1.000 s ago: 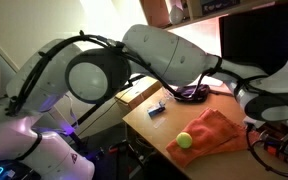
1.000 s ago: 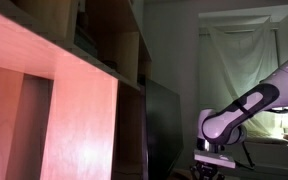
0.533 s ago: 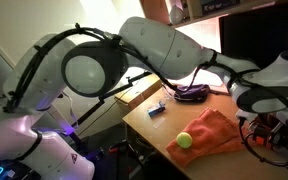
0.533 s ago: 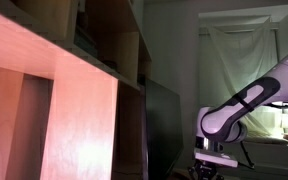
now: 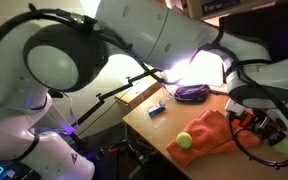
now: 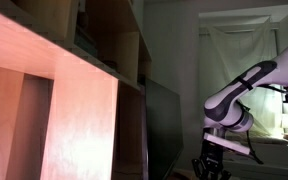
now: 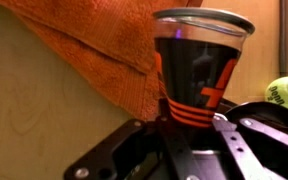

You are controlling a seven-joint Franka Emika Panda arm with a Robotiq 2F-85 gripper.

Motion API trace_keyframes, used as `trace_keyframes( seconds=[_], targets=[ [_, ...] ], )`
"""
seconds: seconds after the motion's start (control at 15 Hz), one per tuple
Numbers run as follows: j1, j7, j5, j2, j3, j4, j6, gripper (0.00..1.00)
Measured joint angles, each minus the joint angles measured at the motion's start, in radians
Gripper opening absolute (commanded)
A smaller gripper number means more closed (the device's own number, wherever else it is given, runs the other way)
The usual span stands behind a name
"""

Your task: Pick up the can and place it upright on the table

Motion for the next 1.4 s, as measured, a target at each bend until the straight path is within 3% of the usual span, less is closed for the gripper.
trace_keyframes(
  seconds=[0.4, 0.93, 1.2, 1.4],
  targets=[
    [-0.117, -0.172, 0.224, -0.051, 0.045, -0.055, -0.27, 0.07],
    [-0.169, -0.156, 0.508, -0.035, -0.037, -0.044, -0.686, 0.07],
    [-0.156, -0.138, 0.618, -0.015, -0.087, -0.044, -0.72, 0.07],
    [-0.125, -0.138, 0.657, -0.003, -0.134, -0.043, -0.674, 0.07]
  ],
)
